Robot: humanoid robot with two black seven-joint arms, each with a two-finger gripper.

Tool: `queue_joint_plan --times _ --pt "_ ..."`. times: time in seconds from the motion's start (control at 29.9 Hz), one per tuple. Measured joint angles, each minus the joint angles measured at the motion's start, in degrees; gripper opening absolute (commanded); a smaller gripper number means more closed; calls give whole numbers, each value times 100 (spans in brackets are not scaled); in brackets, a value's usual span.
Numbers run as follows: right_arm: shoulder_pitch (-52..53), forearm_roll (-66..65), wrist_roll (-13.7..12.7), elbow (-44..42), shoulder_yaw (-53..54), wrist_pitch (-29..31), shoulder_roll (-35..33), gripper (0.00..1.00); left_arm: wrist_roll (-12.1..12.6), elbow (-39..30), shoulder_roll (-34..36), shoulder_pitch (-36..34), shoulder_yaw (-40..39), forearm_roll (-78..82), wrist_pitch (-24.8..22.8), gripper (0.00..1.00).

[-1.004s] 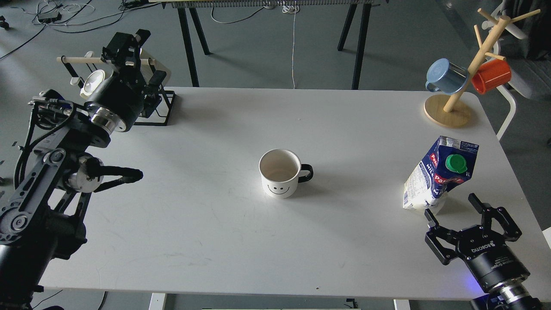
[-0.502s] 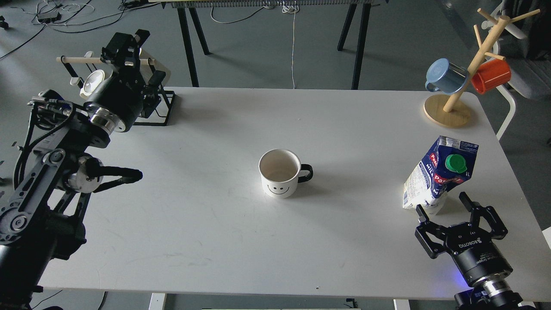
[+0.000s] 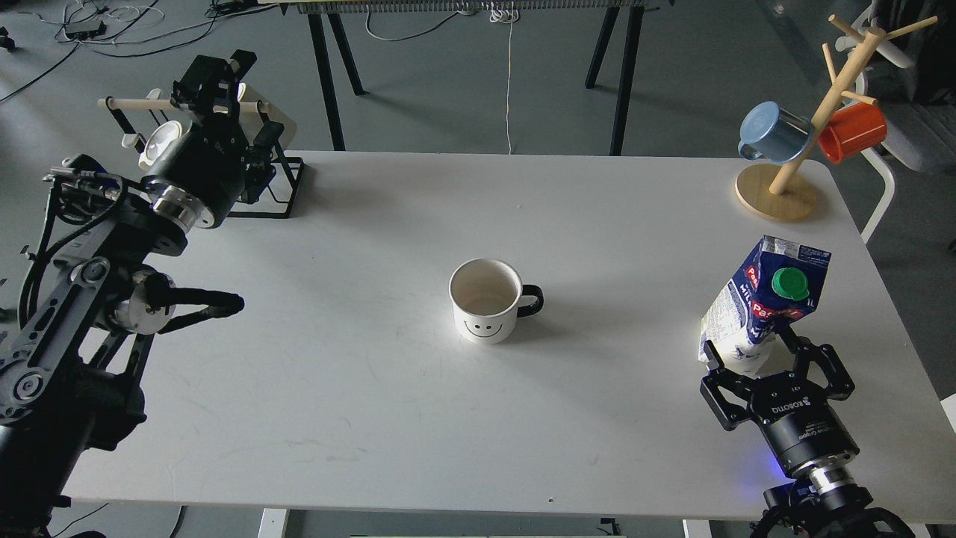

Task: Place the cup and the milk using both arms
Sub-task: 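Bring the right gripper up to the milk carton's base, then grasp the milk carton with the right gripper and slide it beside the mug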

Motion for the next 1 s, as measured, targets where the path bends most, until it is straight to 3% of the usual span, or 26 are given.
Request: queue_joint_plan --times 0.17,0.37,0.6,0.67,1.0 --pt "186 -5 14 -191 2 0 93 88 0 4 2 -3 0 0 4 99" --pt "354 -67 17 -465 -95 0 153 57 0 5 2 -3 0 0 13 99" --pt "412 -87 27 -668 -136 0 242 45 3 8 1 -1 0 0 18 99" --pt "414 -88 27 -664 -173 0 244 37 7 9 2 3 0 0 18 99" --pt "419 -67 19 -477 -229 0 245 37 9 9 12 6 0 9 18 99"
